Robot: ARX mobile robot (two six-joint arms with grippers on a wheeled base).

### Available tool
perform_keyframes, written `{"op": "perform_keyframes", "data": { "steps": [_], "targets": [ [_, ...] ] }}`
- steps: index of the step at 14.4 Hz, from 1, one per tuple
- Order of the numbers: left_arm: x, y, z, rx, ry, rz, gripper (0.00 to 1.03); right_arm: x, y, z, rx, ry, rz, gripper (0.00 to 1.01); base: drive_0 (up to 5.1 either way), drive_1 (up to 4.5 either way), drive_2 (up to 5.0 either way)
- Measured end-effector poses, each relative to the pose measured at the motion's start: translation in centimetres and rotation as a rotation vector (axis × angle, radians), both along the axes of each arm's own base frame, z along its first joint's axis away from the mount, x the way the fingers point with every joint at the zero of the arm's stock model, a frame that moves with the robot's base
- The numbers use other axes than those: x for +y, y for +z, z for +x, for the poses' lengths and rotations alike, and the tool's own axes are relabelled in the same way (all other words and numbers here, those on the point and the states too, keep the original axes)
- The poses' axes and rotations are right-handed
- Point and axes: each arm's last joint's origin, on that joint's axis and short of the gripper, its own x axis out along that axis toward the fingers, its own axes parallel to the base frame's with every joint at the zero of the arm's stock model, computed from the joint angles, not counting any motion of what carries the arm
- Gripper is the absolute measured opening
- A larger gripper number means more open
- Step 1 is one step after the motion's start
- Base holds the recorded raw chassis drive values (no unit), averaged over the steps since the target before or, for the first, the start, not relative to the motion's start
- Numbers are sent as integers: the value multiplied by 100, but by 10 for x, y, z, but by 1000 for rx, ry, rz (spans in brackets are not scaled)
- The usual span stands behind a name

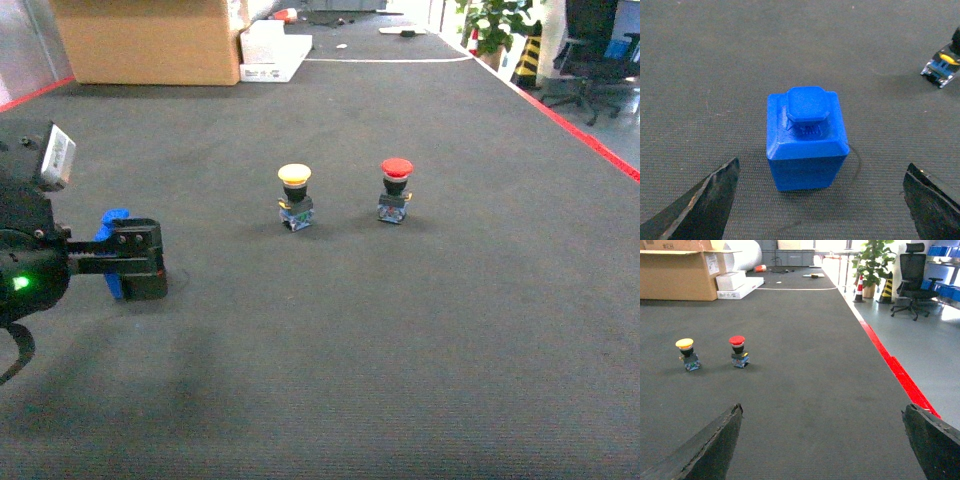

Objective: Pick blue part to blue bin on bottom shelf

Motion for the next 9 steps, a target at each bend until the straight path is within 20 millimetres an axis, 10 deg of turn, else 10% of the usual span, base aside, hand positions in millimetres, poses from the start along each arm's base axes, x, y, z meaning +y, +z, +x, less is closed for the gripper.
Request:
{"op": "perform_keyframes", "data": {
  "steps": [5, 9],
  "targets": [
    [10, -27, 48, 42, 52, 11, 97, 0, 0, 0, 0, 0, 0, 98, 0, 0, 0],
    [11, -32, 57, 48, 37, 0, 50, 0, 0, 0, 0, 0, 0, 98, 0, 0, 0]
  ]
}}
